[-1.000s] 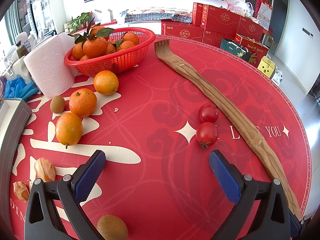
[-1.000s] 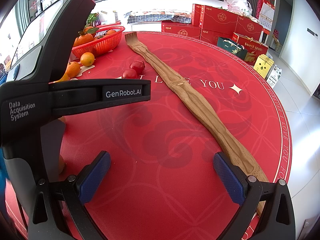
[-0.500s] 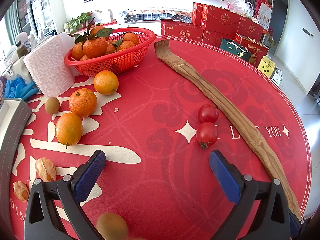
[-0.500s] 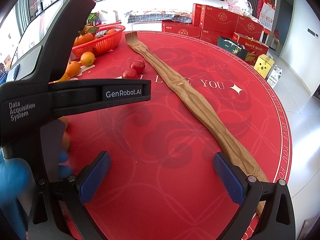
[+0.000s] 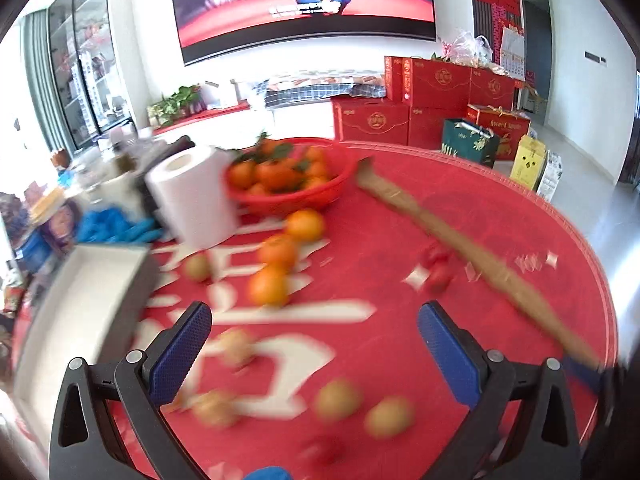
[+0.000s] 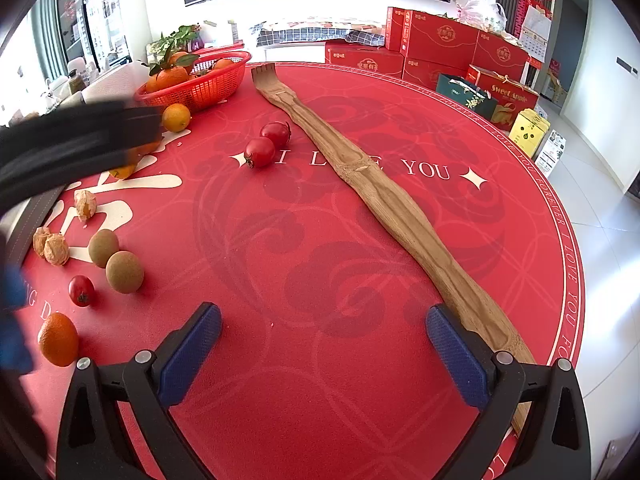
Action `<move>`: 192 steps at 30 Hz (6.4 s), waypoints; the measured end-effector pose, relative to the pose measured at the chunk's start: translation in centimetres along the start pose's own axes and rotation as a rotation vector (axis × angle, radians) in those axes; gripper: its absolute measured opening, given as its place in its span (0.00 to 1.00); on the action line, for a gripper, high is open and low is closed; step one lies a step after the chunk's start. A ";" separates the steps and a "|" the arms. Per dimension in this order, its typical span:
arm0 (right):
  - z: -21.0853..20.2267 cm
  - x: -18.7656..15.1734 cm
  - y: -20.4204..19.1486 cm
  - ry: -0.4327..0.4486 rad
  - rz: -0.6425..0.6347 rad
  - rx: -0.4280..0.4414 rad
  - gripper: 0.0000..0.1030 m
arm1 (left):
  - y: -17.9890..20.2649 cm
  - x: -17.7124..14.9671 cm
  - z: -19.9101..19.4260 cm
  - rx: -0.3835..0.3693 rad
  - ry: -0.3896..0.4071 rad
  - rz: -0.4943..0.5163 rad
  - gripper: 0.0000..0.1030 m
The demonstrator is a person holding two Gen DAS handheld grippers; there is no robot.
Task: Organize fruits
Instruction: 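Grasp a loose orange with the left gripper while the right gripper grasps a kiwi, then carry the orange and kiwi over the white tray and open both grippers, then move both open grippers from the tray back over the table fruits, then grasp a husked physalis with the left gripper while the right gripper grasps a cherry tomato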
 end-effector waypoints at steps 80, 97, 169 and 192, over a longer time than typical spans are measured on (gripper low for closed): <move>-2.3 3.6 -20.1 0.021 -0.231 0.383 0.26 | -20.6 -8.4 -1.5 0.065 0.019 -0.341 0.36; 0.5 1.7 -35.5 -0.124 -0.405 0.513 0.26 | -26.9 -14.3 0.9 0.122 -0.159 -0.474 0.36; -0.7 -2.0 -7.0 -0.018 -0.163 0.111 1.00 | -4.8 -7.5 2.6 -0.124 -0.133 -0.032 0.26; -0.1 -2.5 -12.8 -0.042 -0.350 0.243 1.00 | -7.8 -11.6 -0.5 0.004 -0.116 -0.090 0.27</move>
Point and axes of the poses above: each gripper's, at about its wrist camera, not at the fingertips, and z roughly the way its jaws point, y to its right, x to its top, the point moved 2 cm from there along z, roughly the way its jaws point, and after that the axes turned 10 degrees about z, right-handed, at the moved point
